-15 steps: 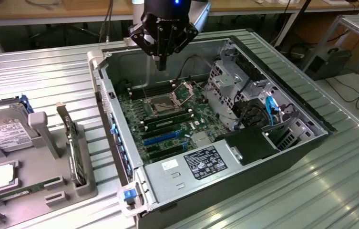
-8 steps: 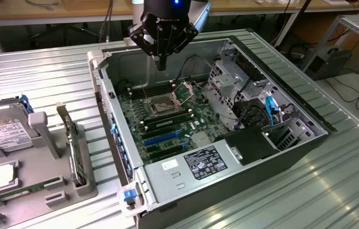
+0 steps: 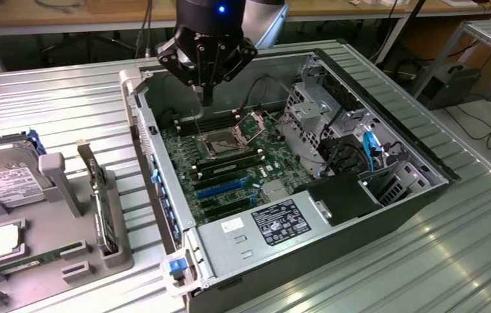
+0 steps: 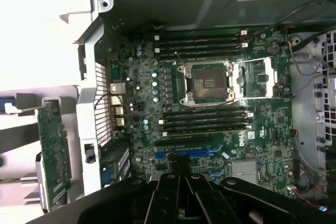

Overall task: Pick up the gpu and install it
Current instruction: 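Reach for the gpu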

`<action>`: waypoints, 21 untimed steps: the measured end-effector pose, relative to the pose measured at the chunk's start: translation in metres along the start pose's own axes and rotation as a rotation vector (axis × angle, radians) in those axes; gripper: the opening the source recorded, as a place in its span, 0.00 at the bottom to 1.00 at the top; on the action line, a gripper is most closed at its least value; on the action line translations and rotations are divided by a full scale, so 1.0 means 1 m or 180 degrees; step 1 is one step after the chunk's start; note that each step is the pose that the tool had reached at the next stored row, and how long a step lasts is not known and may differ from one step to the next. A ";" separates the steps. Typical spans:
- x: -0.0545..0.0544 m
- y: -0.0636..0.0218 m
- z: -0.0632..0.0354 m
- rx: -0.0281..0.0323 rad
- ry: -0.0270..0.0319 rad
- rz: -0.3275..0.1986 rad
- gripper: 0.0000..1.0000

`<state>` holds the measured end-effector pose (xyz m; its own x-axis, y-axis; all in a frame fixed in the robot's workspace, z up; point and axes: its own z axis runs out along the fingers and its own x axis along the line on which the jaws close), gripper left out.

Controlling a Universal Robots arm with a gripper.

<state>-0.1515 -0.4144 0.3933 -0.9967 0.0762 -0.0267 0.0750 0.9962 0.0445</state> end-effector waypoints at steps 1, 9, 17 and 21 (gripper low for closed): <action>0.003 -0.0017 -0.0001 0.0000 -0.0001 0.0000 0.11; 0.043 -0.0194 -0.0020 -0.0001 -0.0007 0.0000 0.11; 0.083 -0.0334 -0.0022 0.0004 -0.0009 -0.0001 0.11; 0.098 -0.0379 -0.0005 0.0006 -0.0009 0.0000 0.11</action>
<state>-0.2521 -0.4447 0.3896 -0.9967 0.0762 -0.0296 0.0749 0.9963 0.0426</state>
